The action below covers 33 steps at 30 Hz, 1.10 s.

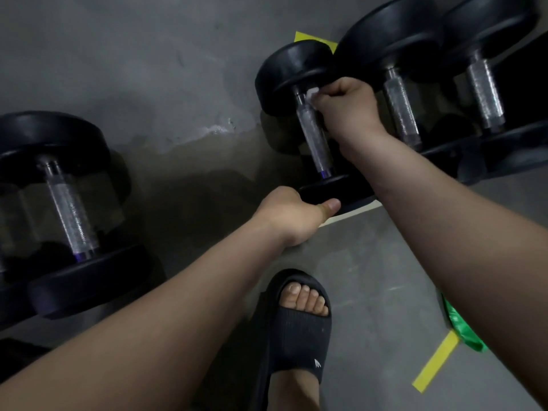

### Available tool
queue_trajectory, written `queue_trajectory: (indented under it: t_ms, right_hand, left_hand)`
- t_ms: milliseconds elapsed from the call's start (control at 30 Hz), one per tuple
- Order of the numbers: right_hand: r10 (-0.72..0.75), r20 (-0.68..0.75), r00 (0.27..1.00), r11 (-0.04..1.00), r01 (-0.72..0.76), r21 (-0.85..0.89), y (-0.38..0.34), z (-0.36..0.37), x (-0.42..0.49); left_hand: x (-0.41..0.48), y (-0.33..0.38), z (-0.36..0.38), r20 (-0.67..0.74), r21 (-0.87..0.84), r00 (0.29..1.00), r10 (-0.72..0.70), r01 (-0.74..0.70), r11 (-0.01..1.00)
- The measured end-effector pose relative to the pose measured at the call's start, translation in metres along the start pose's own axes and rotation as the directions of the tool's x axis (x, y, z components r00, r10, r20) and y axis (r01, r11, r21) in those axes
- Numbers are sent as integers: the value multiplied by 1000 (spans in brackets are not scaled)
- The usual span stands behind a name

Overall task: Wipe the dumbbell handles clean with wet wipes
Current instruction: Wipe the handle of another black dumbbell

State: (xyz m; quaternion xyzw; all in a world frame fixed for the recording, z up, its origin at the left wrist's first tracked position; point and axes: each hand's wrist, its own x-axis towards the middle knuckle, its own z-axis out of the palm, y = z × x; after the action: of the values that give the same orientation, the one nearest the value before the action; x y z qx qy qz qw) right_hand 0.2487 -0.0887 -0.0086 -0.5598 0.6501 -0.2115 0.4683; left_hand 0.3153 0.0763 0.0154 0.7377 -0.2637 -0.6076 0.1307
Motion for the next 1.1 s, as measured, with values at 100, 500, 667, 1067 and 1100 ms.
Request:
queue_trajectory:
  t_ms: [100, 500, 667, 1067, 1100]
  right_hand:
    - [89, 13, 996, 993, -89, 73, -2, 3, 5]
    - [358, 337, 871, 888, -429, 166, -7, -3, 8]
    - [371, 429, 824, 810, -513, 284, -13, -6, 6]
    - [-334, -46, 942, 806, 259, -533, -14, 15, -21]
    - [-398, -8, 918, 723, 308, -618, -14, 18, -26]
  left_hand:
    - [-1, -1, 1, -7, 20, 1000, 0, 0, 1000]
    - [2, -1, 0, 2, 45, 1000, 0, 0, 999]
    - [4, -2, 1, 7, 33, 1000, 7, -8, 999]
    - [4, -3, -1, 17, -71, 1000, 11, -9, 997]
    - [4, -3, -2, 20, -81, 1000, 11, -10, 997]
